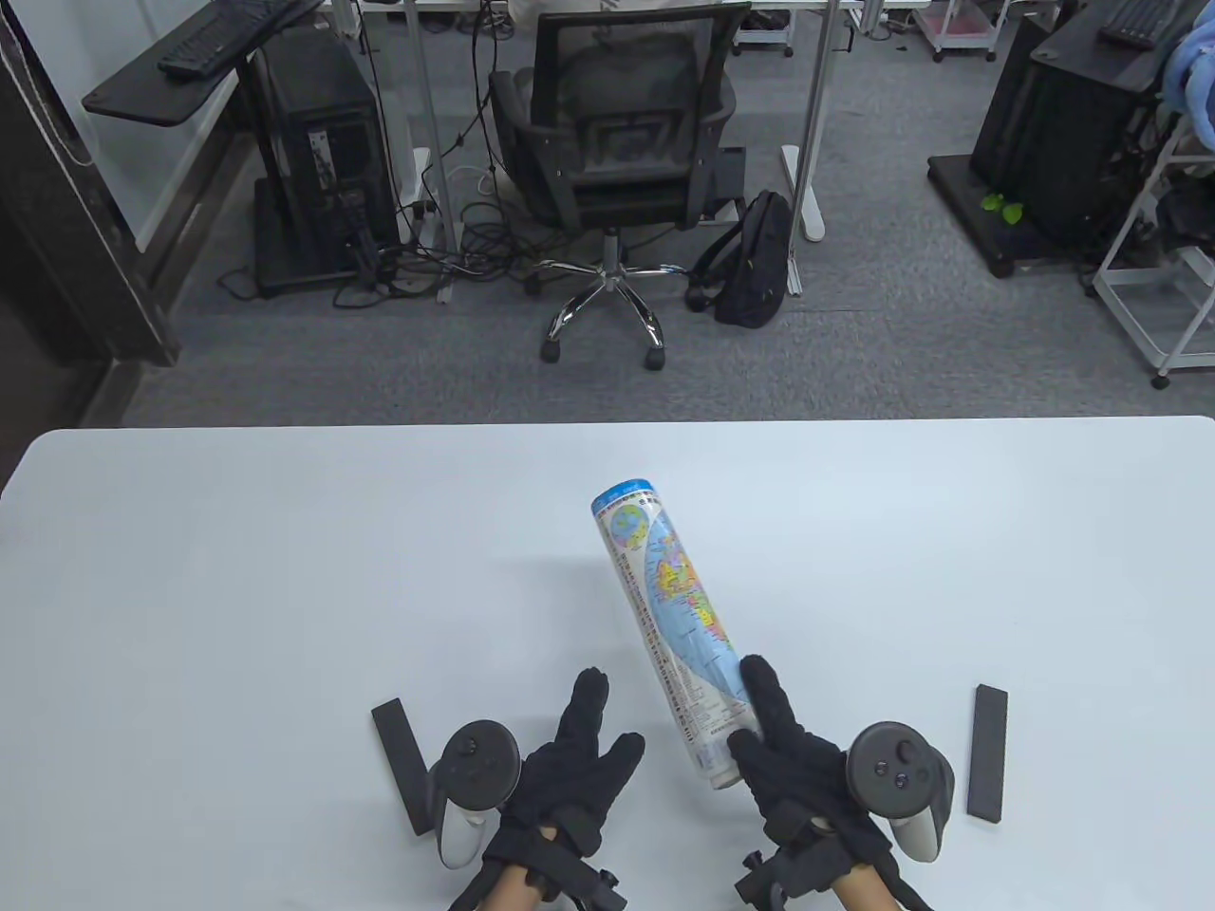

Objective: Unroll map and secure with paperweights

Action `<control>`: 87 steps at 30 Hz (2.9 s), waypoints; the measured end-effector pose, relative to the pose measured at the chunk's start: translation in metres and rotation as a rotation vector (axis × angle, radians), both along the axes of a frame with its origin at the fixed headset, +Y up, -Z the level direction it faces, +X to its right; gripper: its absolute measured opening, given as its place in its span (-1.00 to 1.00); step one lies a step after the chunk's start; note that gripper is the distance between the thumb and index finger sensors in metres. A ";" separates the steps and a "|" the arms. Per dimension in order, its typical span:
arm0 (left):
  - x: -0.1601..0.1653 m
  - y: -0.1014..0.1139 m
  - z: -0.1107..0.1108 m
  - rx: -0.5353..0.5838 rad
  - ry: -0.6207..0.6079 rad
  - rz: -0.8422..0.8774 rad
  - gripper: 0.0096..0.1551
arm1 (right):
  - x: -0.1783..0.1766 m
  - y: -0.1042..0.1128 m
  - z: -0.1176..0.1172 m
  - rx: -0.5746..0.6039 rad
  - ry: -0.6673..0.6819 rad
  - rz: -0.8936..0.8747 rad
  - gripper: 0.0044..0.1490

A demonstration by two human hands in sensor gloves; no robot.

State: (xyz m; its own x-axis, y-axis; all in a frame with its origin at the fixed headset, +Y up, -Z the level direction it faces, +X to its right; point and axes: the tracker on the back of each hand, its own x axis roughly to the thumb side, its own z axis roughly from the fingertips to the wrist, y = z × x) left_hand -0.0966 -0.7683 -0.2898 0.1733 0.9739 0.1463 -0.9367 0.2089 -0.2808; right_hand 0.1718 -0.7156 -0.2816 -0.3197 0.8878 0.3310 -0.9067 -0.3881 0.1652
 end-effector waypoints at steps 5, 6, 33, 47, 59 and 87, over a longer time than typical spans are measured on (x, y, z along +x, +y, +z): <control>0.006 -0.012 0.000 -0.118 -0.048 0.133 0.05 | -0.014 -0.008 0.002 -0.070 0.160 -0.113 -0.21; 0.007 -0.015 0.000 -0.151 -0.069 0.178 0.08 | -0.016 -0.009 0.002 -0.083 0.198 -0.143 -0.21; 0.008 0.005 0.005 0.039 0.094 -0.040 0.03 | -0.033 -0.016 0.004 -0.065 0.273 0.140 -0.23; 0.013 0.007 0.007 0.044 -0.004 0.123 -0.30 | -0.021 -0.022 0.000 -0.097 0.225 0.046 -0.25; 0.019 0.006 0.006 0.073 -0.007 -0.043 -0.08 | -0.025 -0.025 0.001 -0.109 0.241 0.058 -0.24; 0.007 0.000 0.001 -0.241 0.123 -0.322 -0.22 | -0.036 -0.027 -0.004 -0.040 0.305 0.595 -0.26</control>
